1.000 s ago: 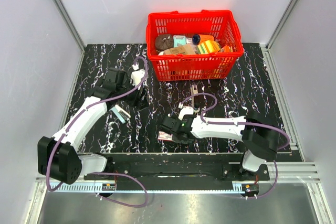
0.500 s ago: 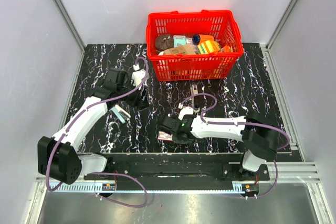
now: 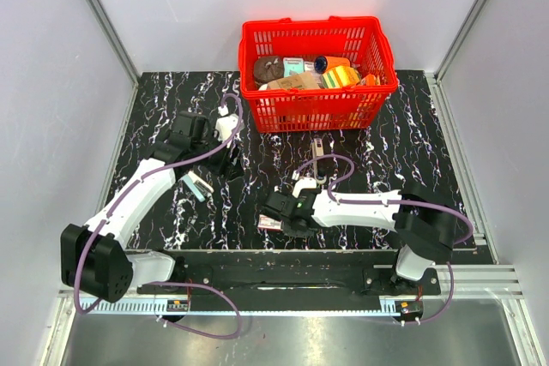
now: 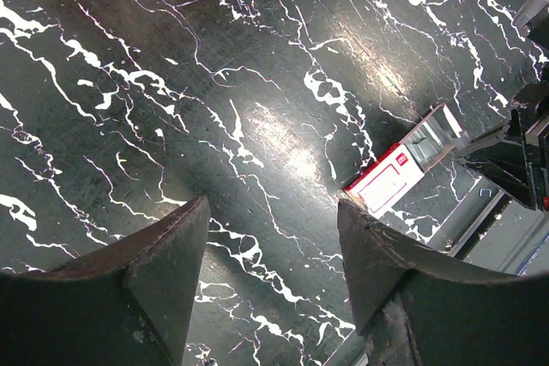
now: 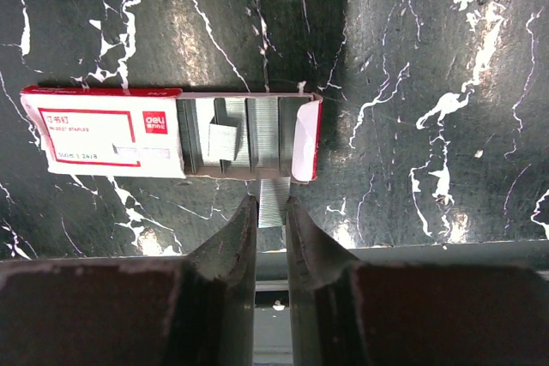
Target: Unload the staples from the stapler
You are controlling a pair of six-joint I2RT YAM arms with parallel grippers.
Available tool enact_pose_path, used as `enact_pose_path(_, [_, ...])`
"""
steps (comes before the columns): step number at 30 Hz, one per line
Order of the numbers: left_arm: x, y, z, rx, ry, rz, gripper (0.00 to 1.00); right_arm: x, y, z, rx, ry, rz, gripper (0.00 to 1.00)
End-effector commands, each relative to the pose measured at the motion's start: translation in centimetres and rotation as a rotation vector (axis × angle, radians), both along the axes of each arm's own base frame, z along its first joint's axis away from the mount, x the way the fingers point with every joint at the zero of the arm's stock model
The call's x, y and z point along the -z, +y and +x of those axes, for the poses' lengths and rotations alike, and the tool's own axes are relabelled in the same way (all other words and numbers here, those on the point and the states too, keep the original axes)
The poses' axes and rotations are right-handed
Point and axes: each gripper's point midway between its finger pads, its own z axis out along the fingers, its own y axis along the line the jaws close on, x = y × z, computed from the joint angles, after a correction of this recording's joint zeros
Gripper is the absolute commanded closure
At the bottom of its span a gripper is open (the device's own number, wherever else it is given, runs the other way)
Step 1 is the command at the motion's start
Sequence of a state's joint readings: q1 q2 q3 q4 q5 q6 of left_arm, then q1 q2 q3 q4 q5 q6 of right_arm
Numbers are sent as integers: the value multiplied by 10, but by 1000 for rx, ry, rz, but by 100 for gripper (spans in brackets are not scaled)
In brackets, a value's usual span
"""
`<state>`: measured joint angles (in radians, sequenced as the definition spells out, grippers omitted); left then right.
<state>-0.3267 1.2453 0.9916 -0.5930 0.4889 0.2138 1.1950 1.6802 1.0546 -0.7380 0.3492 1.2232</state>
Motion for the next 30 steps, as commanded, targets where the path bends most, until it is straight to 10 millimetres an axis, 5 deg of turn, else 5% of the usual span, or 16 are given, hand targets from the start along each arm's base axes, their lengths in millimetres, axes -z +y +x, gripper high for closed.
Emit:
enact_pose_path(1, [-14, 0, 4, 4, -67, -2, 35, -11, 1, -3, 14, -13, 31, 87])
enact_pose_path(30, [-17, 0, 1, 12, -63, -5, 35, -12, 2, 0, 2, -25, 13, 70])
